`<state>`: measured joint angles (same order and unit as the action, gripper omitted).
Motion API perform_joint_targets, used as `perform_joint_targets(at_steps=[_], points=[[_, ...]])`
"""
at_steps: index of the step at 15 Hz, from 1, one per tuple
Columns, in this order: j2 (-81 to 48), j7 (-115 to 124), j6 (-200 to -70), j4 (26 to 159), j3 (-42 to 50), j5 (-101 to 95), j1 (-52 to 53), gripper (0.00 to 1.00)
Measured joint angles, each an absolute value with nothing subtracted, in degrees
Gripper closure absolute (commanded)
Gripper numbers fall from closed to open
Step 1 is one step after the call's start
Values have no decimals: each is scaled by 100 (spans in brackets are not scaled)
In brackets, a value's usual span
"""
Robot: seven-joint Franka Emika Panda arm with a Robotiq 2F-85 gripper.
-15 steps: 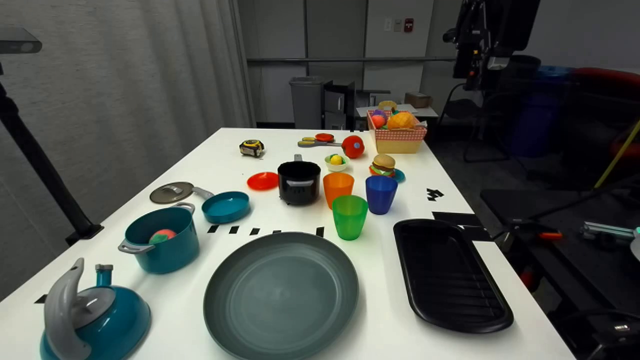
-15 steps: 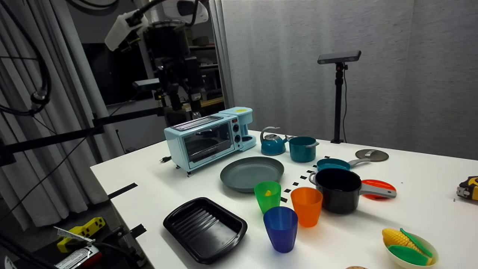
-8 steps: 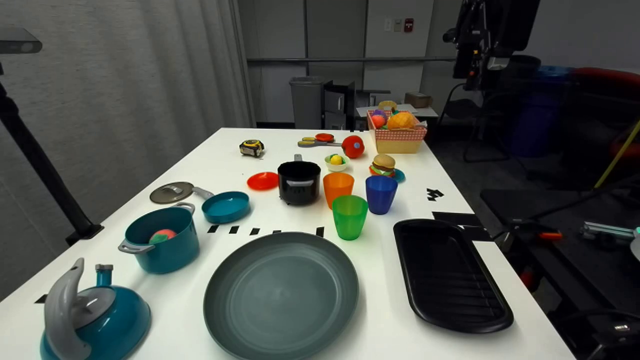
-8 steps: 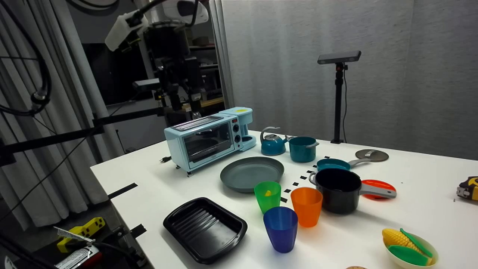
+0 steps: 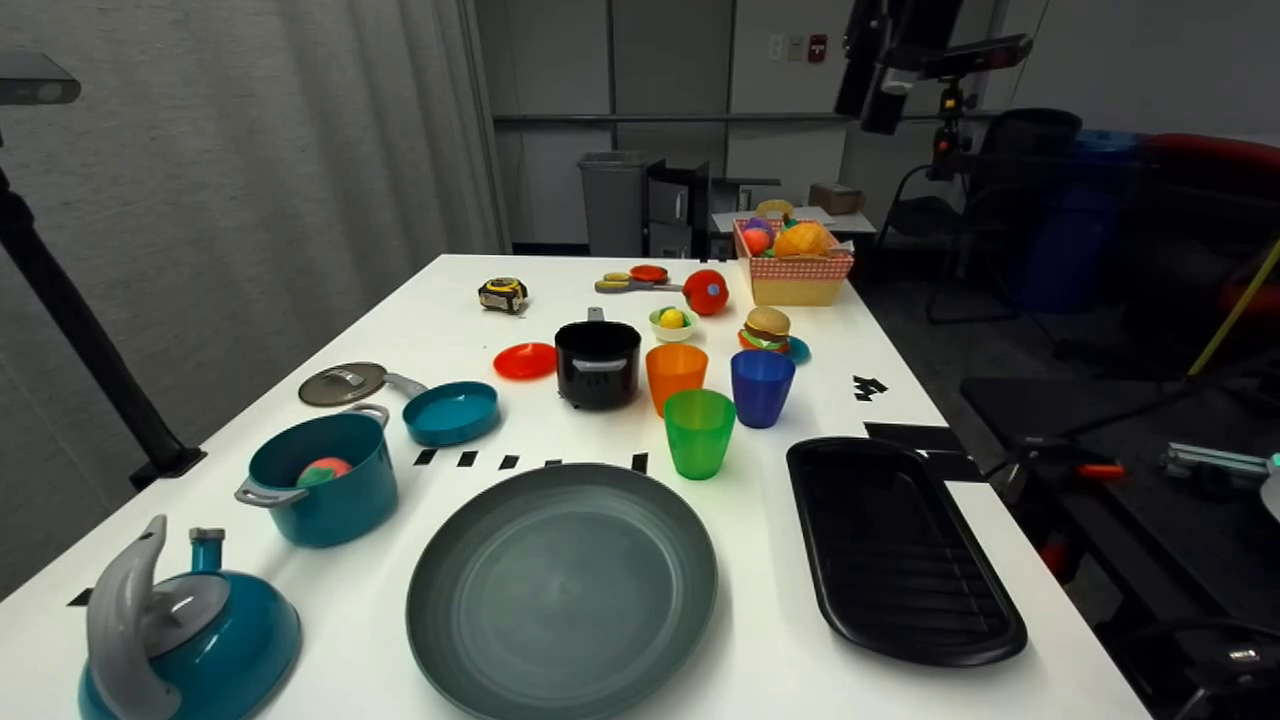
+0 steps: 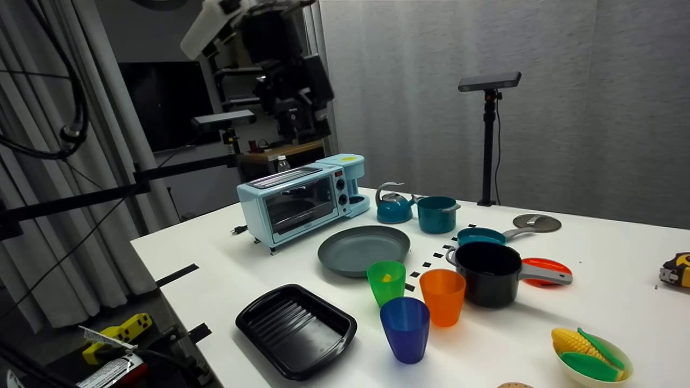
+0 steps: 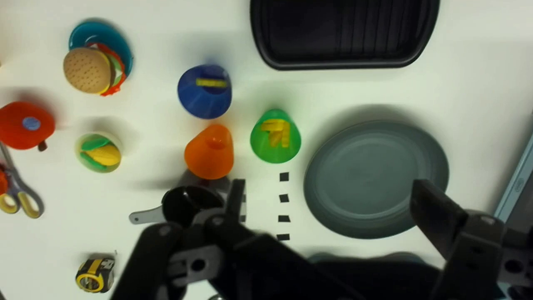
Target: Pour the things in the green cup onto the plate
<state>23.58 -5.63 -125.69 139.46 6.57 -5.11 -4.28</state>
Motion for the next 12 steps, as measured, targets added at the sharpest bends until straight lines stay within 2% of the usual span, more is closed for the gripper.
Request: perform_joint_targets(at_steps=[6, 12], points=[[1009, -1518, -12659, 12408, 1328, -548, -693, 0], [804, -1541, -12655, 12232, 1317, -547, -696, 0]])
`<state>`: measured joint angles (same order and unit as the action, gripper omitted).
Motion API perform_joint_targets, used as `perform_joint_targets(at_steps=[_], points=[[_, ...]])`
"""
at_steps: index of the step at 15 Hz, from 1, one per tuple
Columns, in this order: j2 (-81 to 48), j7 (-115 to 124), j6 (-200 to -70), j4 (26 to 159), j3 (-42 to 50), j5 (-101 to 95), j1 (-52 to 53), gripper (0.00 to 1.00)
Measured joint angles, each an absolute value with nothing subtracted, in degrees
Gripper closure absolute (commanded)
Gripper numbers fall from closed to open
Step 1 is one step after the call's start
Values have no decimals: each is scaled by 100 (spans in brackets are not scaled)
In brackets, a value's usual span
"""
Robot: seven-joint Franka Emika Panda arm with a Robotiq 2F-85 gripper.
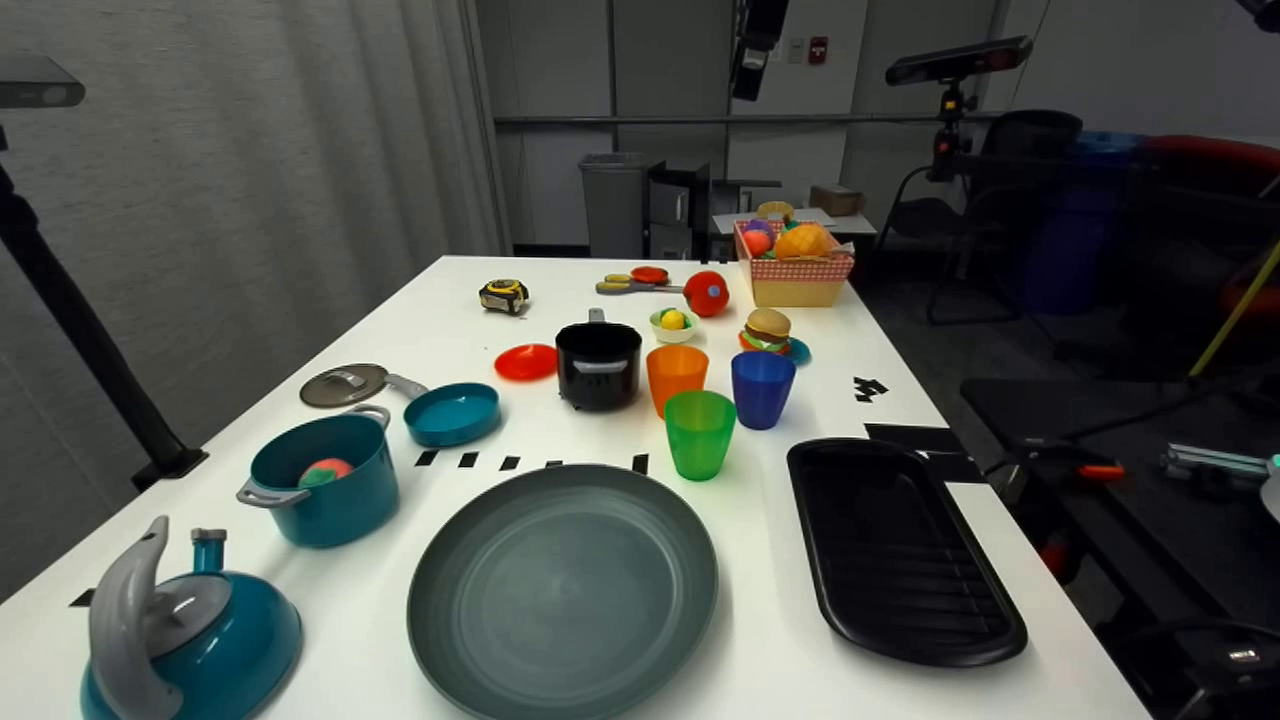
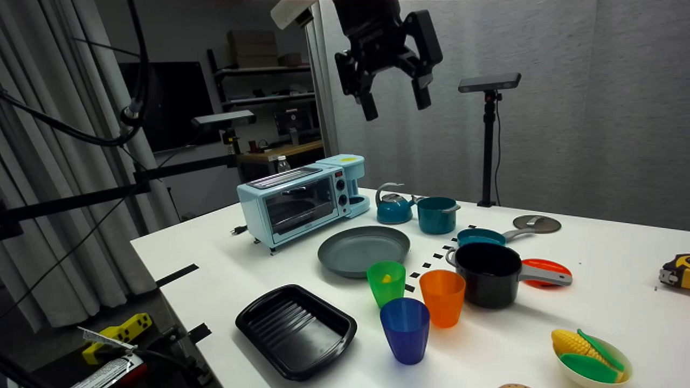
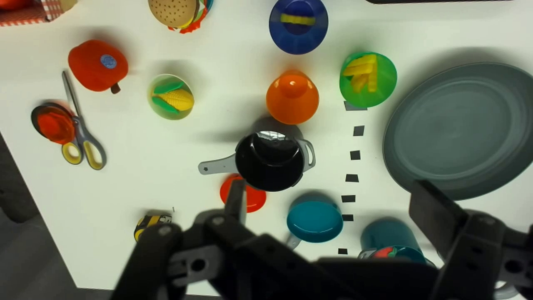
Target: Pour the things in the green cup onto the plate
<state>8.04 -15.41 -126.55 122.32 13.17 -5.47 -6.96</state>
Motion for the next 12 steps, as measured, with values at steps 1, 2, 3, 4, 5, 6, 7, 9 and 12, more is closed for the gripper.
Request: perform_joint_targets(at_steps=[1, 2, 3, 4, 5, 6, 7, 9, 12], points=[[804, -1541, -12655, 12230, 1317, -547, -696, 0], [804, -1539, -12655, 12232, 1313, -548, -697, 0], [802, -1538, -12659, 12248, 1303, -548, -697, 0], [796, -1538, -12665, 12285, 1285, -548, -697, 0], [786, -1538, -12674, 12340, 1260, -548, -696, 0], [772, -1538, -12686, 12409, 1231, -546, -696, 0], [762, -1538, -12705, 12497, 1198, -531, -693, 0], [747, -1538, -12752, 12689, 1130, -482, -685, 0], [716, -1538, -12865, 12978, 1058, -419, -670, 0]])
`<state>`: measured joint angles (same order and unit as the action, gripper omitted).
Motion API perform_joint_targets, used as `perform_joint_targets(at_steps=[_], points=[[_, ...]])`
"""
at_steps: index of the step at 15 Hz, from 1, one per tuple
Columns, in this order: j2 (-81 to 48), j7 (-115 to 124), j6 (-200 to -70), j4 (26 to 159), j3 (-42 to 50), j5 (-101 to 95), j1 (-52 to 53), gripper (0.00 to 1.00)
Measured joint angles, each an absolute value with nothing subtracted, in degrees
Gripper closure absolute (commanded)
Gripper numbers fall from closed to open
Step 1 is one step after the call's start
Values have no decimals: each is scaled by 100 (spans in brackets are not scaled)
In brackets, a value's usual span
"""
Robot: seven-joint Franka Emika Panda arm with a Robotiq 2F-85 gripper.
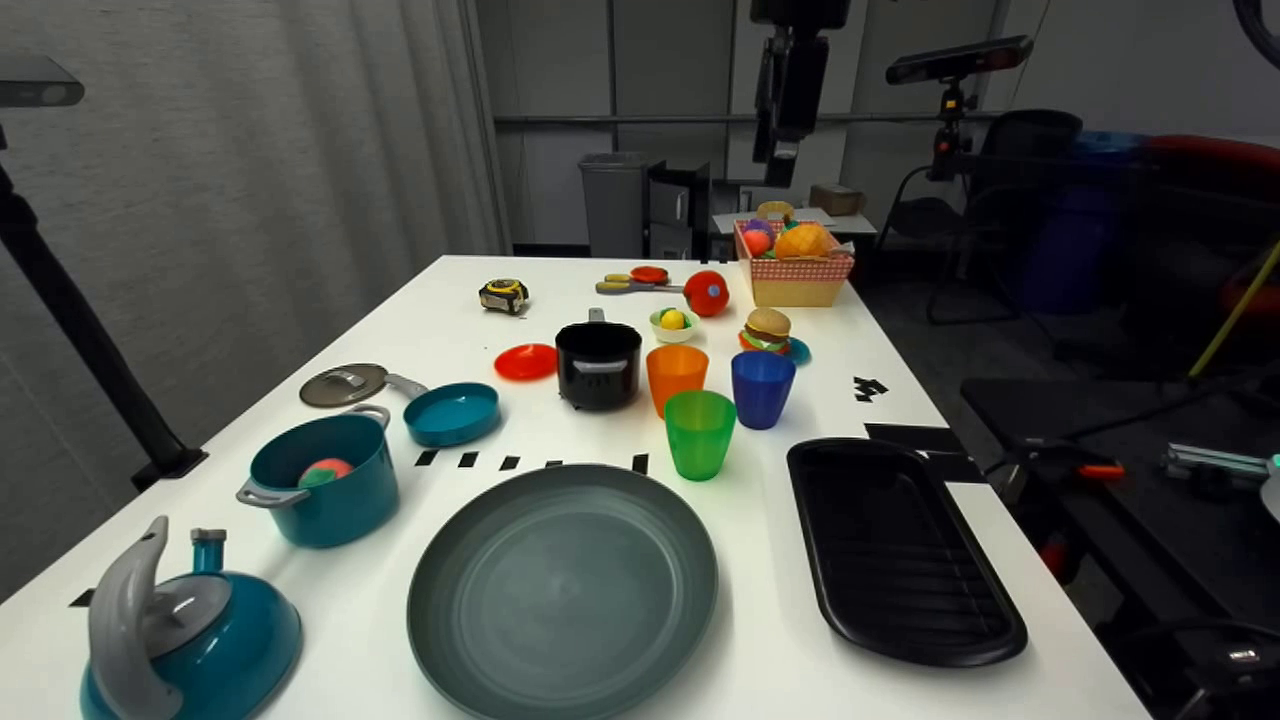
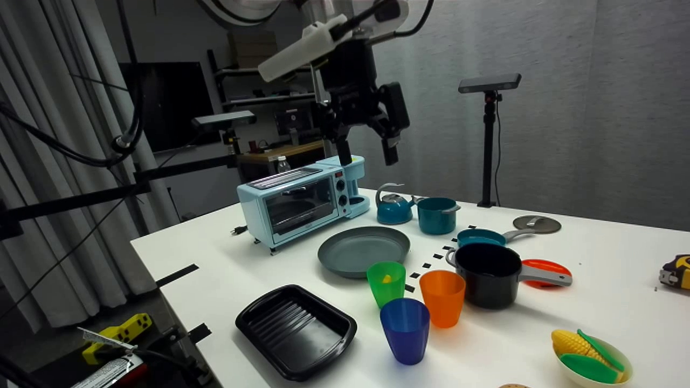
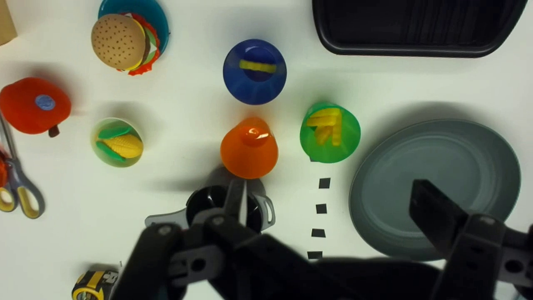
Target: Pour the things in the green cup onto the plate
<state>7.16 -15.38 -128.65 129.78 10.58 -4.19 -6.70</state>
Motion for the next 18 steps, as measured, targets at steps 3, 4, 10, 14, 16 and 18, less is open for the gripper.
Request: perform_joint_targets(at_steps=[3, 4, 10, 14, 16, 18], points=[[637, -1538, -13063, 13266, 1031, -418, -670, 0], [600, -1538, -13085, 13342, 1031, -418, -670, 0], [513, -1538, -13086, 13438, 1031, -418, -673, 0], [475, -1536, -13102, 13478, 1016, -460, -672, 0], [362, -1536, -13289, 13600, 985, -498, -672, 0], [186, -1536, -13675, 13776, 940, -545, -671, 0]])
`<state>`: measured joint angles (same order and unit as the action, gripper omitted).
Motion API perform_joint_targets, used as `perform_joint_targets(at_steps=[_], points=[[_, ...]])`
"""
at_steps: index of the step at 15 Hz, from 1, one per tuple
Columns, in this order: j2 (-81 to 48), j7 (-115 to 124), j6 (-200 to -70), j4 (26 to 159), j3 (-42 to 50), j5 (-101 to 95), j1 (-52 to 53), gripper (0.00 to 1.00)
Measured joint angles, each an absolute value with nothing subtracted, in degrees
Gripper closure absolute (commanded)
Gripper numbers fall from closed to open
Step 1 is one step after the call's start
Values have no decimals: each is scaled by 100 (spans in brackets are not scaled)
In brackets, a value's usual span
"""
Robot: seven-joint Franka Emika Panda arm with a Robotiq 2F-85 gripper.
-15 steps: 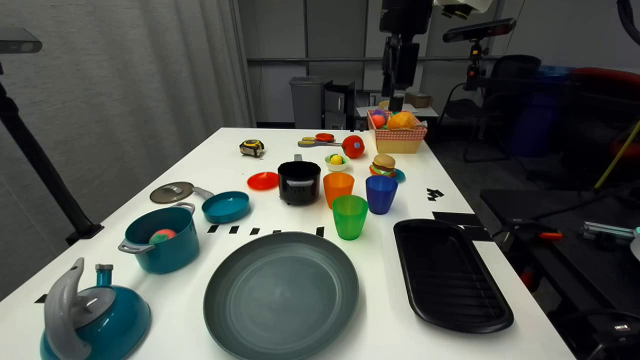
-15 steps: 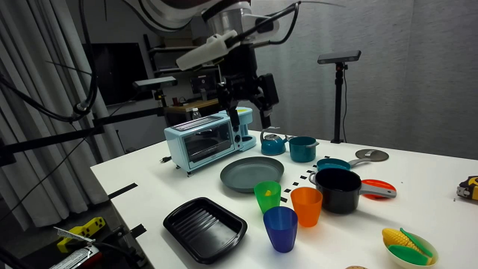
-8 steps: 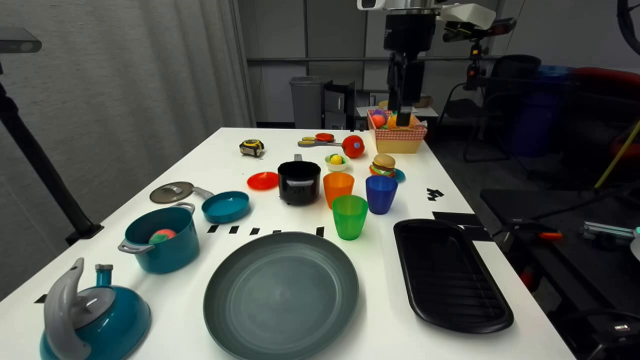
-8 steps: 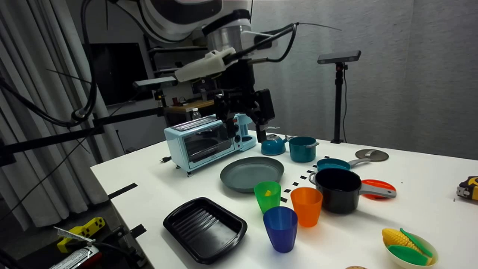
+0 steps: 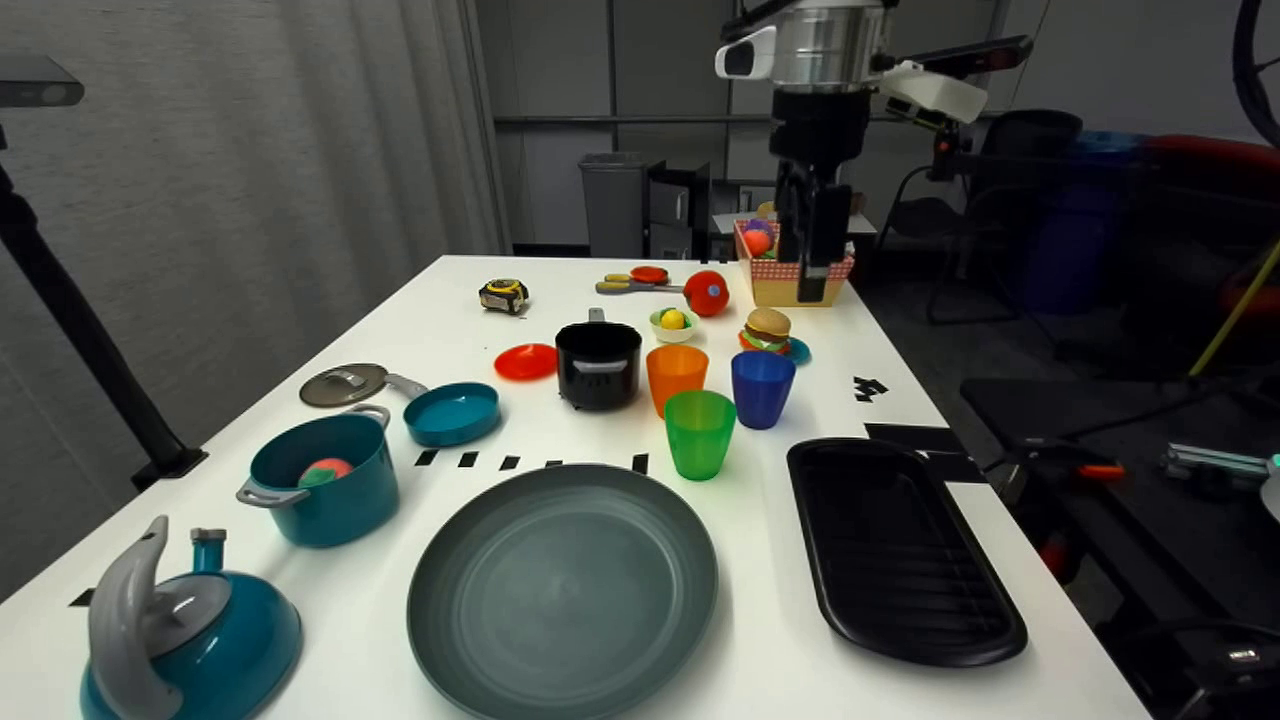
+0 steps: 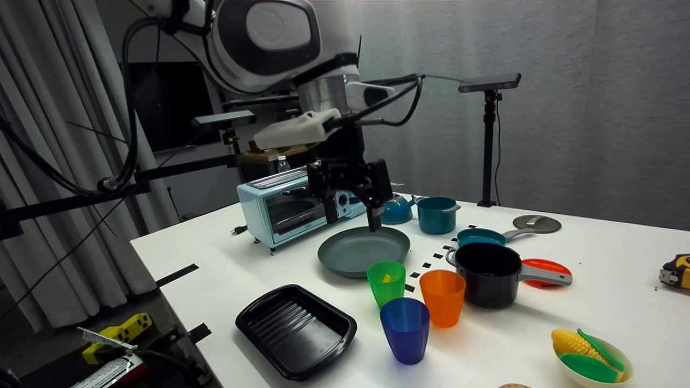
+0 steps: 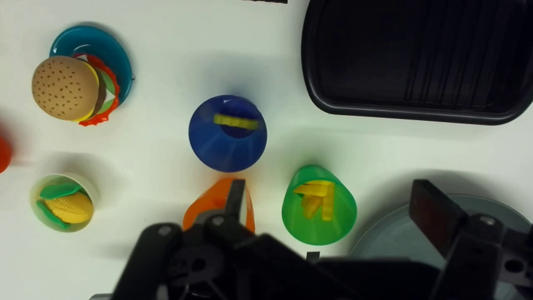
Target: Pour the things in the green cup onto the plate
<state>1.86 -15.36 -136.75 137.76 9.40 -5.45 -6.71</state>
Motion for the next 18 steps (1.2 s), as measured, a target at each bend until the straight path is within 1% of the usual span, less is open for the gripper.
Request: perform_joint_targets(at_steps=[6, 12, 18], points=[[-496, -1530, -14989, 14174, 757, -586, -665, 0], [-1211, -1452, -16182, 14158, 635, -585, -664, 0], [-1940, -1369, -16776, 13796, 636, -585, -691, 0]])
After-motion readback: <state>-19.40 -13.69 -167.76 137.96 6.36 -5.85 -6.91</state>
